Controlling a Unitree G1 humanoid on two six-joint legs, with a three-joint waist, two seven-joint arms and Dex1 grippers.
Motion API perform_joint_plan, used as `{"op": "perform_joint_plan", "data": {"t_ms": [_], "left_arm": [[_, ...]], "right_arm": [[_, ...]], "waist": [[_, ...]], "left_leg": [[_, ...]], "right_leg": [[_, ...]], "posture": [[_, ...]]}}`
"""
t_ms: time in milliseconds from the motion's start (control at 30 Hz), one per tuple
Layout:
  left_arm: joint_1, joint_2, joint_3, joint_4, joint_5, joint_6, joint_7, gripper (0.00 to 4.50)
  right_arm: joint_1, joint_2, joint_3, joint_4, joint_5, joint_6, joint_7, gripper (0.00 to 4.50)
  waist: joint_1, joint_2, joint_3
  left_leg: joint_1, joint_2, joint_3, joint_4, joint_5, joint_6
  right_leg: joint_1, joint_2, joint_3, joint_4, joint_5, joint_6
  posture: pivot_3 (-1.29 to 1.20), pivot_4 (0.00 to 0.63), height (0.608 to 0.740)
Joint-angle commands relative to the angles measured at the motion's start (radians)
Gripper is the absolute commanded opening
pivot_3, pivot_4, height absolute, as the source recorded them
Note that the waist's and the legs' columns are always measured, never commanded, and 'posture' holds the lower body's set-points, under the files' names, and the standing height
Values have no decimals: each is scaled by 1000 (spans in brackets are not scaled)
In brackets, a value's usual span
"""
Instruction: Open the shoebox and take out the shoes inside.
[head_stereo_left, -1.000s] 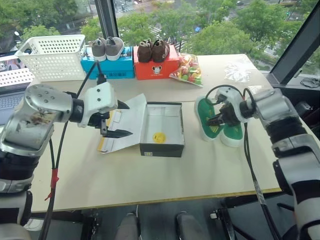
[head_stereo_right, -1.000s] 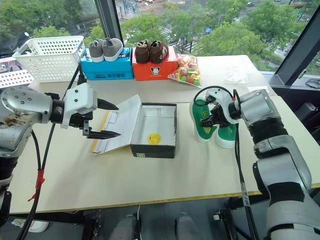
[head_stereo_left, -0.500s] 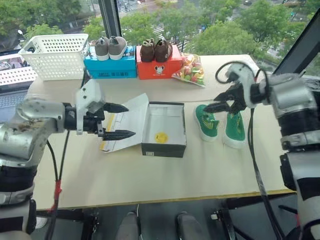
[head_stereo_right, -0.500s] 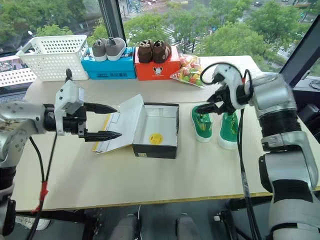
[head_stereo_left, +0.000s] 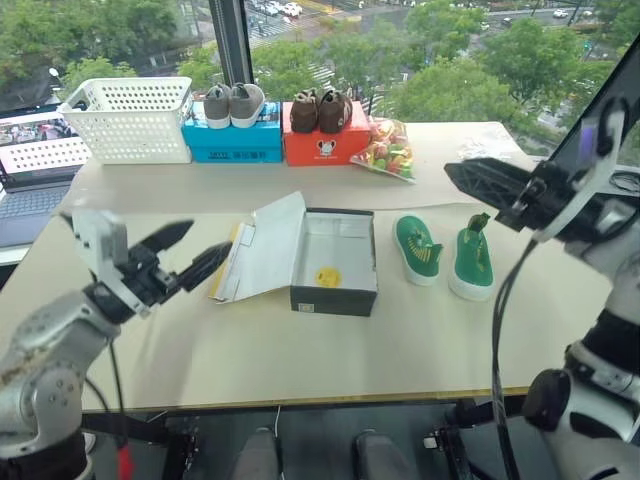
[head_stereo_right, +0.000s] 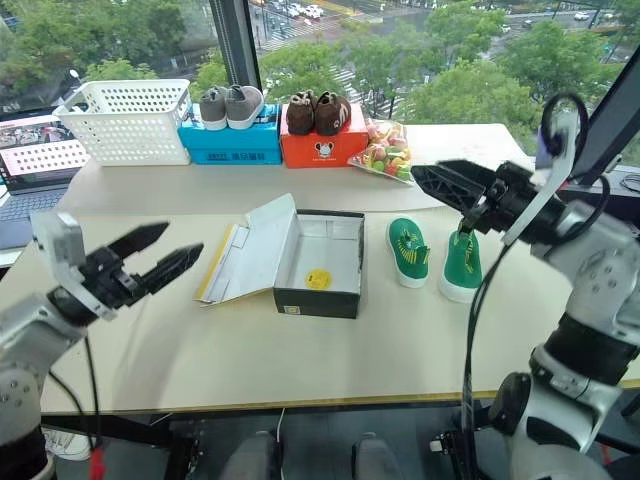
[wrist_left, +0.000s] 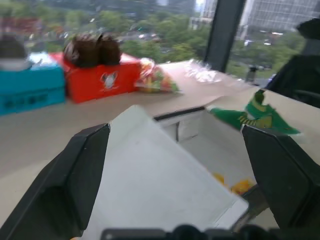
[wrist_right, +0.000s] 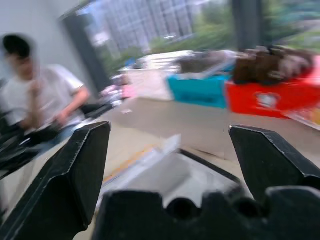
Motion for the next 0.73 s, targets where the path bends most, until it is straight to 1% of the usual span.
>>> {"op": "perform_joint_plan", "data": {"t_ms": [33,67,133,200,233,333,367,400,533,667,733], "left_arm": [[142,-38,-122,28,219,-259,1,4500],[175,-79,-132,54,269,-344,27,4500],[231,-135,-144,97,315,-444,51,4500],[299,-181,-160,116,352,-508,70,4500],[321,-201,-176,119,366,-536,77,4500],[341,-244,-235,144,421,-617,99,4500],[343,-262,-254,153,439,-640,116,4500],[342,-281,-267,163,458,-661,138,4500],[361,-334,-331,173,521,-745,192,4500],[364,-360,-369,201,572,-791,240,4500],[364,-362,-378,212,554,-805,228,4500]], "right_arm": [[278,70,33,-95,-209,-374,-156,4450],[368,84,52,-103,-245,-480,-145,4450],[502,128,57,-114,-271,-600,-161,4450],[610,175,85,-150,-289,-667,-190,4450],[637,200,104,-162,-282,-667,-209,4450],[666,226,173,-160,-298,-710,-237,4450],[672,226,193,-149,-308,-733,-238,4450],[677,224,210,-137,-324,-754,-248,4450],[689,249,268,-88,-359,-812,-308,4450],[734,252,301,-41,-402,-888,-346,4450],[745,254,310,-32,-406,-912,-364,4450]], "waist": [[5,-1,-1],[9,0,-3],[13,3,-3],[9,4,-4],[4,5,-6],[-14,5,-7],[-15,5,-7],[-15,5,-7],[-12,3,-11],[-8,4,-13],[-9,4,-13]], "left_leg": [[1,0,0,0,0,-1],[1,-1,0,-1,0,-1],[0,-1,2,-2,-1,-2],[-2,-1,2,-2,-1,-2],[-2,-1,3,-2,-1,-2],[1,1,3,-2,-2,-3],[2,0,3,-2,-4,-7],[2,0,3,-2,-6,-9],[4,0,2,-1,-7,-11],[2,0,2,-2,-7,-10],[2,0,2,-3,-6,-10]], "right_leg": [[1,0,0,0,0,-1],[1,0,0,-3,0,-1],[1,-2,2,-4,0,-1],[-2,-1,2,-4,0,-1],[-3,-1,3,-3,0,-2],[0,-1,4,-3,-2,-3],[0,-1,4,-3,-7,-2],[0,-1,4,-3,-7,-2],[3,-1,4,-5,-6,-3],[3,-1,3,-7,-7,-2],[3,-1,3,-10,-7,-2]], "posture": [[0,150,740],[0,150,740],[0,150,740],[0,150,740],[0,150,740],[0,150,740],[0,150,740],[0,150,740],[0,150,740],[0,150,740],[0,150,740]]}}
